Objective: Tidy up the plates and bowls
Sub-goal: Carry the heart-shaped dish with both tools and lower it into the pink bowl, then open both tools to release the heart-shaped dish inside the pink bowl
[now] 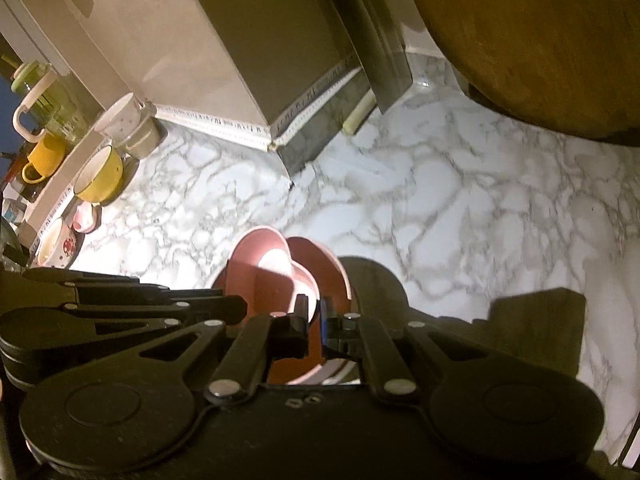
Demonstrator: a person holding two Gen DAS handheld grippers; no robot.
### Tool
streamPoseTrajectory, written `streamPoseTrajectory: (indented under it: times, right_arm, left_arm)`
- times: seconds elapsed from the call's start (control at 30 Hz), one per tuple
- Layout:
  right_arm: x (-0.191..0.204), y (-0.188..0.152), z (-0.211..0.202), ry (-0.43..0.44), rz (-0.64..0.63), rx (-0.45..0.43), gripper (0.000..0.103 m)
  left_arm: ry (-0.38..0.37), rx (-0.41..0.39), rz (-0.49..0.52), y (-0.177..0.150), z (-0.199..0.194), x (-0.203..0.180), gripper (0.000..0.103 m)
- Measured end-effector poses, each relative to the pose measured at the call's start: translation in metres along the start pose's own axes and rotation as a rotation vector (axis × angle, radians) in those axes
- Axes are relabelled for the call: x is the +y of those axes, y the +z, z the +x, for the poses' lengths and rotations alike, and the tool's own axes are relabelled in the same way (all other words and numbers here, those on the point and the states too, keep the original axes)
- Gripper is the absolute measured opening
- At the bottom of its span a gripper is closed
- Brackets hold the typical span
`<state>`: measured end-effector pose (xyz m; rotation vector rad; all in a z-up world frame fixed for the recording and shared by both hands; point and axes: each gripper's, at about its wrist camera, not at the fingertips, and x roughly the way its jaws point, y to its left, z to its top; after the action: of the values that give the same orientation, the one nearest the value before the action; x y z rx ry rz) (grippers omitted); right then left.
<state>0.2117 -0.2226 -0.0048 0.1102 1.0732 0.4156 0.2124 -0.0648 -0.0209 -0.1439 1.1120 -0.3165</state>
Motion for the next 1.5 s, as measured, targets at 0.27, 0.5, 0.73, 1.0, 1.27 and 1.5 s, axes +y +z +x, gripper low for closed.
streamPoseTrajectory:
  times: [0.27,0.5,0.73,1.0,1.27,1.5]
  right_arm:
    - [0.001,-0.008,0.005,-0.003,-0.003,0.016,0.005]
    - [0.004,-0.009,0.008,0.007,-0.016,0.032,0.007]
    - [0.005,-0.007,0.009,0.003,-0.021,0.033,0.016]
    - [0.004,-0.003,0.001,0.009,-0.031,0.013,0.018]
    - [0.003,-0.004,-0.01,0.015,-0.043,-0.009,0.022]
    - [0.006,-0.009,-0.017,0.011,-0.061,-0.031,0.03]
  left_arm:
    - [0.041,0.042,0.017,-0.001,0.015,0.001,0.008]
    - [0.062,0.064,0.039,0.0,0.023,0.001,0.008]
    - [0.078,0.085,0.056,0.004,0.028,-0.002,0.008]
    - [0.085,0.097,0.064,0.006,0.032,-0.004,0.009]
    - [0.063,0.027,0.068,0.002,0.013,-0.008,0.009]
    - [0.084,-0.039,0.096,-0.004,-0.005,-0.013,0.009]
